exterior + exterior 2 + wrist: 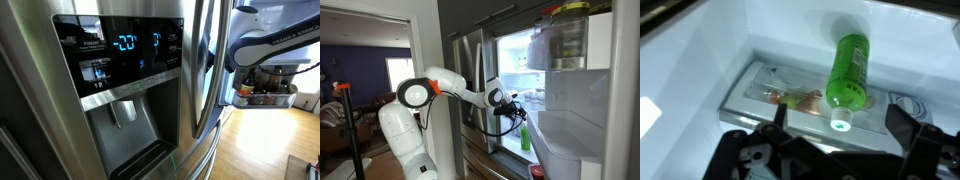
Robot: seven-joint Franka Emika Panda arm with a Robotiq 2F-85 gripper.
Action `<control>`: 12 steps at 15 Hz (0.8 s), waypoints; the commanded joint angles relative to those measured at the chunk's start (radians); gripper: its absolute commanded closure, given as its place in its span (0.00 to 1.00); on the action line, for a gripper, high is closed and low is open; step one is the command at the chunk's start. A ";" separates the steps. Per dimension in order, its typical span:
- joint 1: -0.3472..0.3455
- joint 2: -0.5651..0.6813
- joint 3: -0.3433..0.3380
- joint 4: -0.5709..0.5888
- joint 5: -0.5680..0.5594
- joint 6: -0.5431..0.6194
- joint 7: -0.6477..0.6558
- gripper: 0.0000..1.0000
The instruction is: Remove the green bottle from the middle fridge door shelf and put it in front of the crisper drawer on the bottom shelf
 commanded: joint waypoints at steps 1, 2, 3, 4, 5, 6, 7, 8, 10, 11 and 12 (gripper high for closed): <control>-0.048 -0.162 0.025 -0.083 -0.021 -0.068 -0.004 0.00; -0.056 -0.201 0.030 -0.095 -0.024 -0.086 -0.002 0.00; -0.067 -0.234 0.038 -0.100 -0.032 -0.108 0.004 0.00; -0.074 -0.275 0.043 -0.112 -0.030 -0.122 0.007 0.00; -0.080 -0.307 0.047 -0.120 -0.028 -0.137 0.009 0.00; -0.090 -0.337 0.055 -0.123 -0.032 -0.161 0.014 0.00; -0.098 -0.371 0.062 -0.134 -0.031 -0.177 0.025 0.00; -0.111 -0.403 0.072 -0.139 -0.036 -0.196 0.037 0.00; -0.131 -0.463 0.088 -0.152 -0.037 -0.241 0.062 0.00; -0.136 -0.492 0.091 -0.156 -0.026 -0.268 0.075 0.00; -0.139 -0.513 0.092 -0.163 -0.020 -0.279 0.086 0.00</control>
